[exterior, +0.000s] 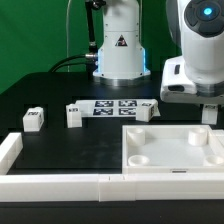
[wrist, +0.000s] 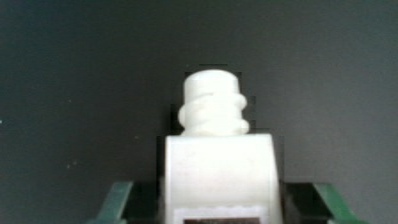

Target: Assemble one leg

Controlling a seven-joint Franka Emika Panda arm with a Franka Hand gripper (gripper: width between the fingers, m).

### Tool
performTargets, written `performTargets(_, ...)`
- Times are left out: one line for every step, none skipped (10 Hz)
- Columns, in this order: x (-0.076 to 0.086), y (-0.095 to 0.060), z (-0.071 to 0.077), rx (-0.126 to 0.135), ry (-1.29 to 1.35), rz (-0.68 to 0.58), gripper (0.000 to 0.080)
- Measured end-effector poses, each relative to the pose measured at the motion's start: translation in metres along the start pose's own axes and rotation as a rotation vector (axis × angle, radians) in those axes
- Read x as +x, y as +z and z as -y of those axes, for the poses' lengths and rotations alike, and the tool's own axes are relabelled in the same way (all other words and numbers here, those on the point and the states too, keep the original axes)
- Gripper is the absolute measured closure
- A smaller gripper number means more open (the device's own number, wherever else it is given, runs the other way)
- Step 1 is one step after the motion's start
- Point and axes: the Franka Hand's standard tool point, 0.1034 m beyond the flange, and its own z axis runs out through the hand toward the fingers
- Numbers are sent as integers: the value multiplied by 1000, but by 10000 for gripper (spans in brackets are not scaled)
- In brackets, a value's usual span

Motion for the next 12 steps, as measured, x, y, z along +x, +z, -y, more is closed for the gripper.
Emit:
performTargets(0,0,0,0,0,0,511)
performTargets(0,0,0,0,0,0,511)
performTargets(0,0,0,0,0,0,511)
performTargets(0,0,0,0,0,0,511)
performTargets(0,0,0,0,0,0,511)
performTargets(0,0,0,0,0,0,511)
performTargets(0,-1,-1,0,1,0,509)
performTargets(0,-7,-5,4,10,-2,509)
performTargets(-6,-18,-7,4,23,6,509)
performTargets(-15,-34,-7,5,23,12,509)
performTargets(-21,-47,-6,7,23,14,509)
performTargets(-25,-61,-5,10,21,21,509)
